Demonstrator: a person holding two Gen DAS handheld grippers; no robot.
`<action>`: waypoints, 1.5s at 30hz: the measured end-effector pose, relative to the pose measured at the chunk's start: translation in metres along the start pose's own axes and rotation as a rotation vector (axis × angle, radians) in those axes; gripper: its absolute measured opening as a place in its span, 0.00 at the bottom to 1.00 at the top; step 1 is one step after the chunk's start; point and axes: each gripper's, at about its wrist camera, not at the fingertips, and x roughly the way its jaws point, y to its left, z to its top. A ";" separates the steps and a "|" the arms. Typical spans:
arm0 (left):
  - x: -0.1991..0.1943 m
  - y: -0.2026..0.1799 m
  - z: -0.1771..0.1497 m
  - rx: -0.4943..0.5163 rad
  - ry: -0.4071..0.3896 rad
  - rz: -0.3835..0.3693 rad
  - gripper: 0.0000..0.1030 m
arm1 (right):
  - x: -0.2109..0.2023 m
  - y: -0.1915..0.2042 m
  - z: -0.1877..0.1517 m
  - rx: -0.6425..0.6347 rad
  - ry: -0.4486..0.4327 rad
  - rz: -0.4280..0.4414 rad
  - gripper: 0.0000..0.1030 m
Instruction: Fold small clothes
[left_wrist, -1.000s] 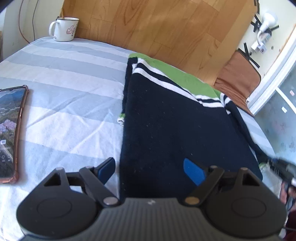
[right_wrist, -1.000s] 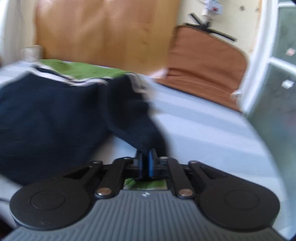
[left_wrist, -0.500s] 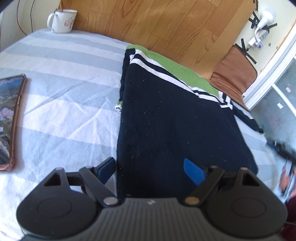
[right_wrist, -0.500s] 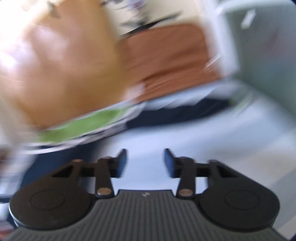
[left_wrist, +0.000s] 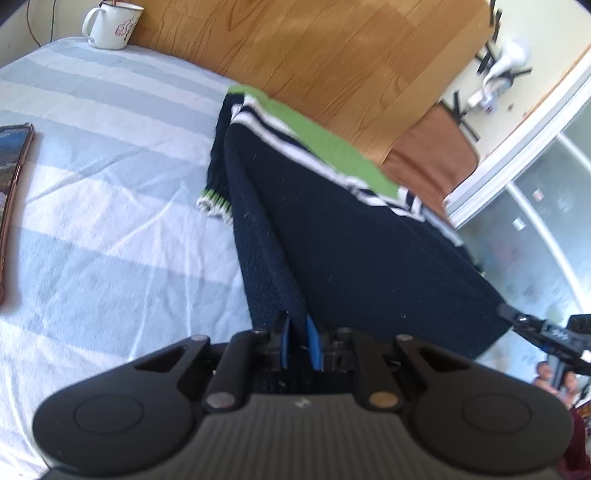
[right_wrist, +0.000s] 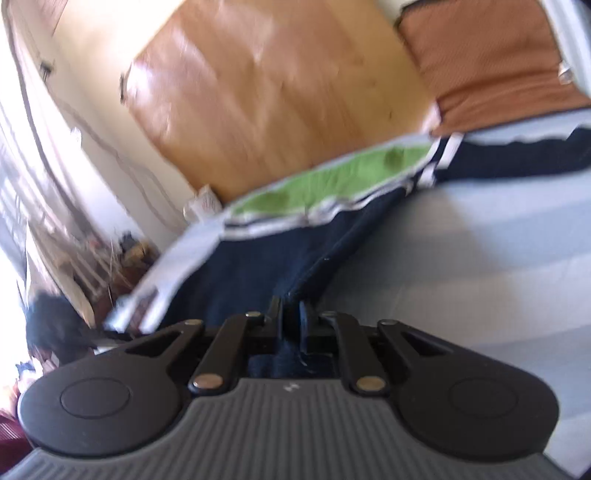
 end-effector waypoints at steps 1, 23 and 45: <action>-0.003 0.000 0.001 -0.002 -0.009 -0.010 0.10 | -0.007 0.005 0.005 0.007 -0.003 -0.019 0.07; 0.031 0.009 0.010 -0.008 -0.076 -0.193 0.39 | 0.234 0.171 0.053 -0.641 0.274 0.000 0.12; -0.005 0.067 -0.016 -0.020 -0.139 -0.380 0.53 | 0.395 0.318 0.059 -0.696 0.443 0.249 0.09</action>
